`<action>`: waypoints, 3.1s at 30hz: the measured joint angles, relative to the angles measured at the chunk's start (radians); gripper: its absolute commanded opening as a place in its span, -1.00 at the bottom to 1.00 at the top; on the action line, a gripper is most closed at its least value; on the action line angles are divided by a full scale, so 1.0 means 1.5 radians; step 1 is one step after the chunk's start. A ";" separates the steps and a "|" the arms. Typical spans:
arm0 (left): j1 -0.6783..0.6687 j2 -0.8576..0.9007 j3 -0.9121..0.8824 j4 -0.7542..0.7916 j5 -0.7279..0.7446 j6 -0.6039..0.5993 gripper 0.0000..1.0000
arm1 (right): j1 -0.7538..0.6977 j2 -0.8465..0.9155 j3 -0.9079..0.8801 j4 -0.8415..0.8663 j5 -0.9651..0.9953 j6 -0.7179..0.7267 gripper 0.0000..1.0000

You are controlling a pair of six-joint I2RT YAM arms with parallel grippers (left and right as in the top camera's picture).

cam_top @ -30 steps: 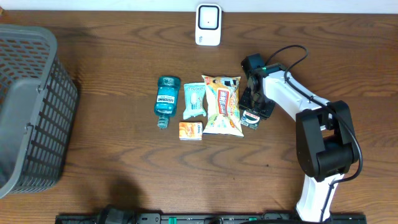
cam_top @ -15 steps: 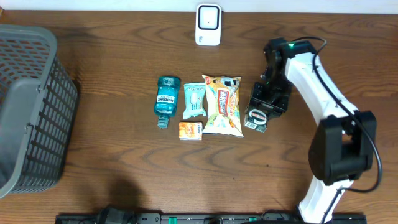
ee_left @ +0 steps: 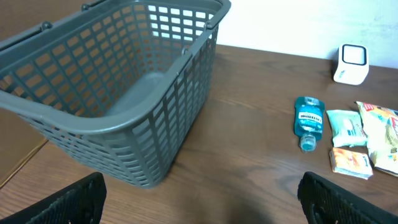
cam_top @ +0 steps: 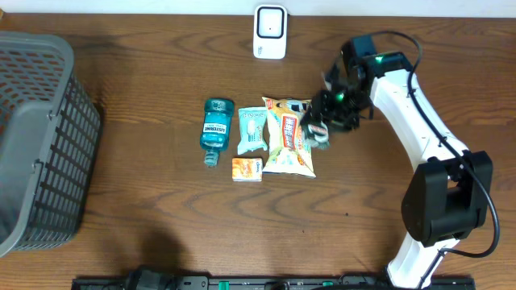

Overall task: Scan the item barcode
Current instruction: 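Lift the tin and hold it up to the scanner face, then carry the tin to the right and set it down on the table, then reach the right gripper to the orange snack bag and grasp it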

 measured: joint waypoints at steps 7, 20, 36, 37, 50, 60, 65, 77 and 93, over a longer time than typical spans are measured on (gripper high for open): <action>0.000 0.000 0.000 0.000 0.000 0.000 0.95 | 0.030 0.000 0.001 0.360 0.041 -0.027 -0.49; 0.000 0.000 0.000 0.000 0.000 0.000 0.95 | 0.070 0.085 0.007 0.943 0.256 -0.128 -0.43; 0.001 0.000 0.000 0.000 0.000 0.000 0.95 | 0.104 0.445 0.353 0.997 0.333 -0.130 -0.42; 0.001 0.000 0.000 0.000 0.000 0.000 0.95 | 0.106 0.446 0.354 0.992 0.334 -0.130 -0.43; 0.001 0.000 -0.001 0.000 0.000 0.000 0.95 | 0.093 0.344 0.375 0.566 0.428 -0.130 -0.44; 0.001 0.000 -0.001 0.000 0.000 0.000 0.95 | -0.156 0.132 0.399 0.184 0.555 -0.142 -0.43; 0.001 0.000 -0.001 0.000 0.000 0.000 0.95 | -0.323 0.188 0.390 0.152 0.569 -0.155 -0.43; 0.001 0.000 -0.001 0.000 0.000 0.000 0.95 | -0.515 0.309 0.371 0.124 0.512 -0.162 0.99; 0.001 0.000 -0.001 0.000 0.000 0.000 0.95 | -0.303 0.123 0.380 -0.066 0.349 -0.058 0.99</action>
